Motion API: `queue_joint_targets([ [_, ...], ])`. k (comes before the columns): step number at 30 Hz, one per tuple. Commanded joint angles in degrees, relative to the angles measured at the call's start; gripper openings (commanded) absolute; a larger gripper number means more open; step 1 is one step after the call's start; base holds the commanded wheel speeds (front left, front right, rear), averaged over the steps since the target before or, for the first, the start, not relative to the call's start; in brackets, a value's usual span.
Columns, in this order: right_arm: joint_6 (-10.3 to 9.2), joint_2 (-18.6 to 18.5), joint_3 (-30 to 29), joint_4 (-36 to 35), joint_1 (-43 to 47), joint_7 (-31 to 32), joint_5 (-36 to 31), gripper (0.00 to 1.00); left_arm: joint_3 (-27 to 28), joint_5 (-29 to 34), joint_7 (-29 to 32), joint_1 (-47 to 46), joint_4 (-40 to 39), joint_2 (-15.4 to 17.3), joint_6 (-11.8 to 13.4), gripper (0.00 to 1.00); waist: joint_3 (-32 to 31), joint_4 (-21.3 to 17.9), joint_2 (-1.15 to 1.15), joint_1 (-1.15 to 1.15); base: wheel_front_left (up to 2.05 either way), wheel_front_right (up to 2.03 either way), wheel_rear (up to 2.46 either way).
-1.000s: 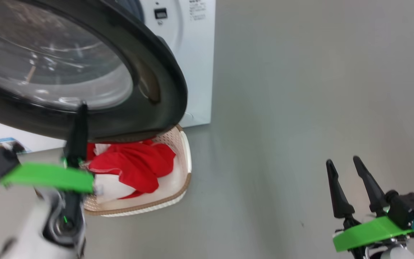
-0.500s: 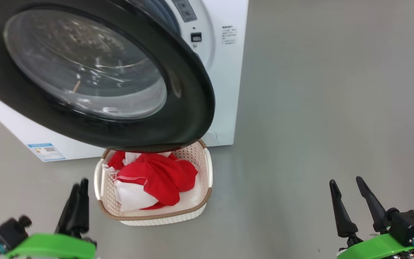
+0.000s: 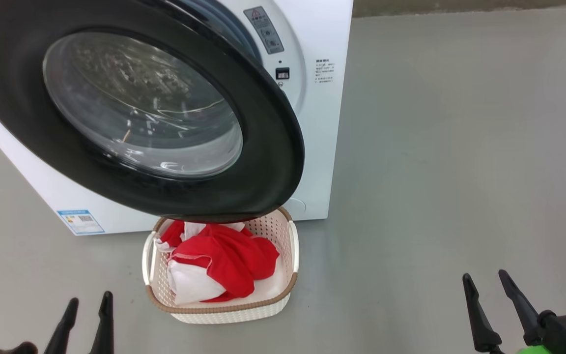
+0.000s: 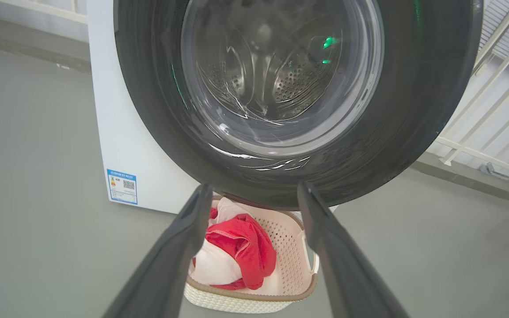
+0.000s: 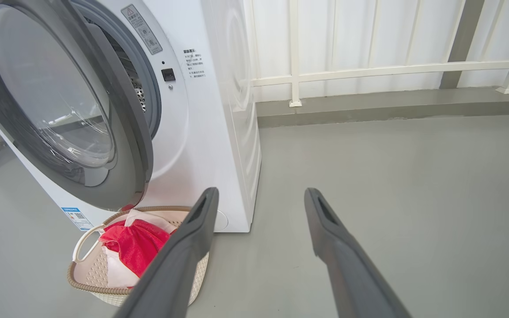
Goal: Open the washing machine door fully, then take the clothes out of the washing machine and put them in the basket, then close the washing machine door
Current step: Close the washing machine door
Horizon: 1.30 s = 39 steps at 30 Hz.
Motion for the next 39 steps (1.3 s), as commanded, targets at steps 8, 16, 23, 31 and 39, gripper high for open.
queue_joint_targets([
  [8, 0.43, -1.35, -0.89, -2.58, 1.84, -0.37, 0.14, 1.00, 8.15, 14.62, -0.46, 3.82, -6.41, -2.35, -0.33, 1.00, -1.59, 0.08, 0.00, 0.00, 0.00, 0.00, 0.00],
  [16, 0.43, -0.84, -3.26, -4.66, 3.33, -0.37, 0.03, 1.00, 11.39, 19.45, -0.46, 6.66, -9.21, -5.21, -0.33, 1.00, -2.05, -0.53, 0.00, 0.00, 0.00, 0.00, 0.00],
  [23, 0.43, -0.48, -3.40, -4.31, 3.60, -0.37, -0.12, 1.00, 12.02, 19.78, -0.46, 7.00, -9.04, -5.90, -0.33, 1.00, -2.16, -0.59, 0.00, 0.00, 0.00, 0.00, 0.00],
  [31, 0.43, -0.64, -2.83, -4.07, 2.85, -0.37, -0.17, 1.00, 12.05, 19.86, -0.46, 6.81, -9.32, -6.25, -0.33, 1.00, -1.97, -0.66, 0.00, 0.00, 0.00, 0.00, 0.00],
  [39, 0.43, -0.58, 0.02, -3.97, 0.80, -0.37, 0.91, 0.00, 10.93, 20.30, -0.46, 6.00, -9.25, -7.33, -0.33, 1.00, -1.17, 1.21, 0.00, 0.00, 0.00, 0.00, 0.00],
])
